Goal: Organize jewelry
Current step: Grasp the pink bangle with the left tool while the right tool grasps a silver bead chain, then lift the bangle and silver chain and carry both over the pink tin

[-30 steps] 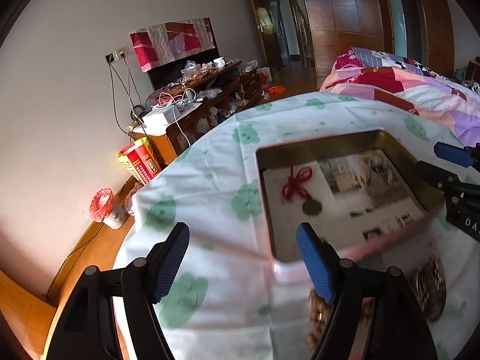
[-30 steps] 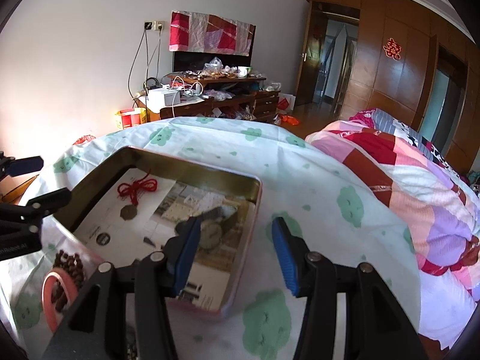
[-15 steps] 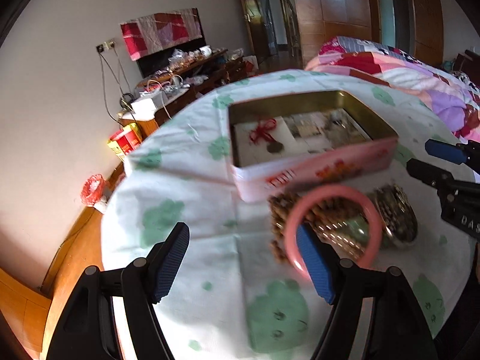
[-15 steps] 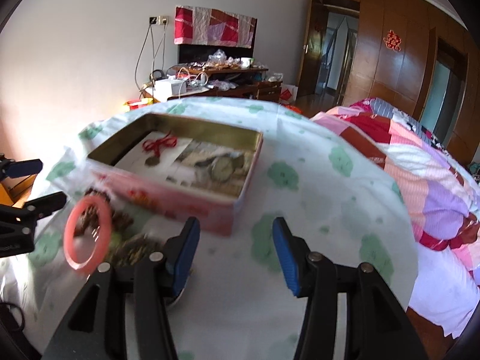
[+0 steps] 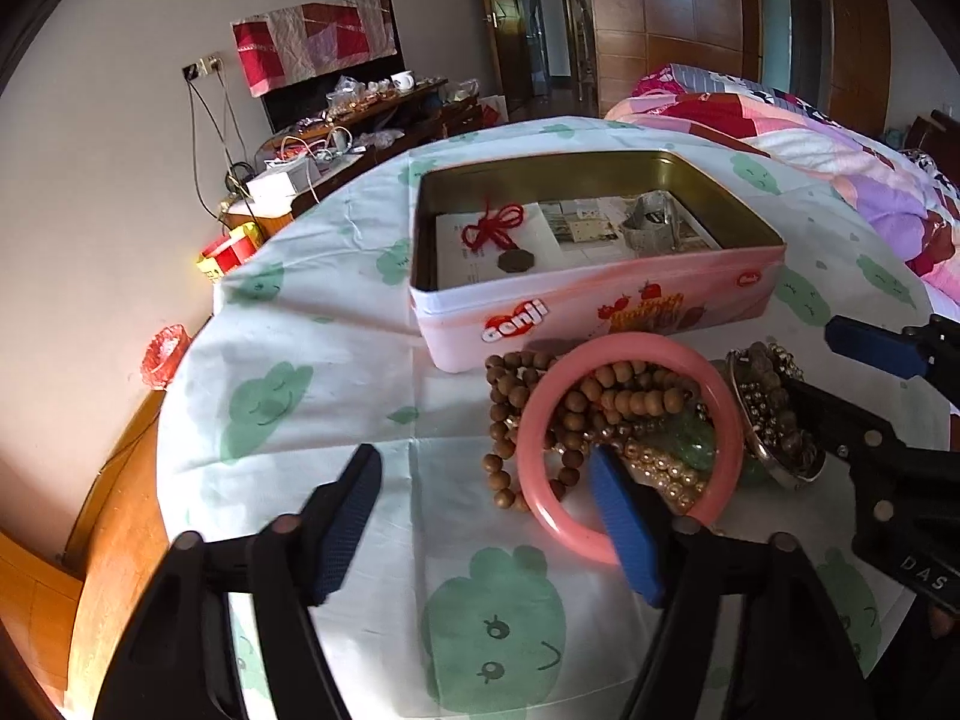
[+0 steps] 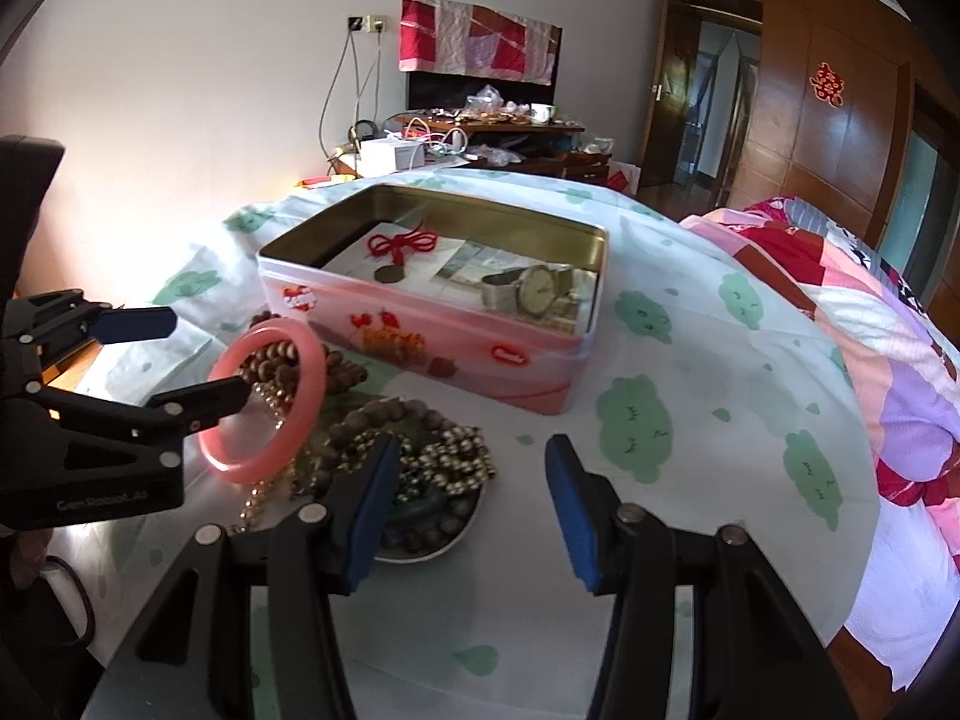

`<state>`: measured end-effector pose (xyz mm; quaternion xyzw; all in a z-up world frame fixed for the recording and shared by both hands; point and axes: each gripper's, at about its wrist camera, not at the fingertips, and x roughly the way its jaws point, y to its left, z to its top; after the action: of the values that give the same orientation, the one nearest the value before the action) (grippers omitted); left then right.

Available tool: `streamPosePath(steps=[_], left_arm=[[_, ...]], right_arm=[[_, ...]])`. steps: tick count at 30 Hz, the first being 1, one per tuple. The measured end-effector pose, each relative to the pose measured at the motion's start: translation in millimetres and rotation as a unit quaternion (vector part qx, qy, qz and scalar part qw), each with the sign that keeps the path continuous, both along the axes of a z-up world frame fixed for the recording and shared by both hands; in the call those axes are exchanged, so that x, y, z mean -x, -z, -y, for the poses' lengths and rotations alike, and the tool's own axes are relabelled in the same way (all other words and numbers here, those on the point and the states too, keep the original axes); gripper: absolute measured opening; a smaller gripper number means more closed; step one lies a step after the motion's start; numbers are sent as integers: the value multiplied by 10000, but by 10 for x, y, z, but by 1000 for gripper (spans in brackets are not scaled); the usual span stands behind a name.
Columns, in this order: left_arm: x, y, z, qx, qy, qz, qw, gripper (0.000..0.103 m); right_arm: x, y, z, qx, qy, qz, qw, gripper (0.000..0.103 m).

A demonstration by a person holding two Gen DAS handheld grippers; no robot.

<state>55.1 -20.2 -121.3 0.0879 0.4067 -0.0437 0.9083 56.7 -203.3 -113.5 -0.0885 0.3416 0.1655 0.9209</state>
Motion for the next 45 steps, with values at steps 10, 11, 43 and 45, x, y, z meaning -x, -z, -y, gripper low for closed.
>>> streamPosePath(steps=[10, 11, 43, 45], left_arm=[[30, -44, 4, 112, 170, 14, 9998, 9], [36, -67, -3, 121, 179, 39, 9998, 9], [177, -648, -162, 304, 61, 816, 9962, 9], [180, -652, -179, 315, 27, 838, 9960, 9]], right_arm=[[13, 69, -54, -41, -175, -69, 9998, 11], [17, 70, -52, -67, -193, -79, 9998, 11], [119, -507, 205, -412, 52, 753, 9963, 11], [120, -528, 210, -422, 50, 781, 9960, 11]])
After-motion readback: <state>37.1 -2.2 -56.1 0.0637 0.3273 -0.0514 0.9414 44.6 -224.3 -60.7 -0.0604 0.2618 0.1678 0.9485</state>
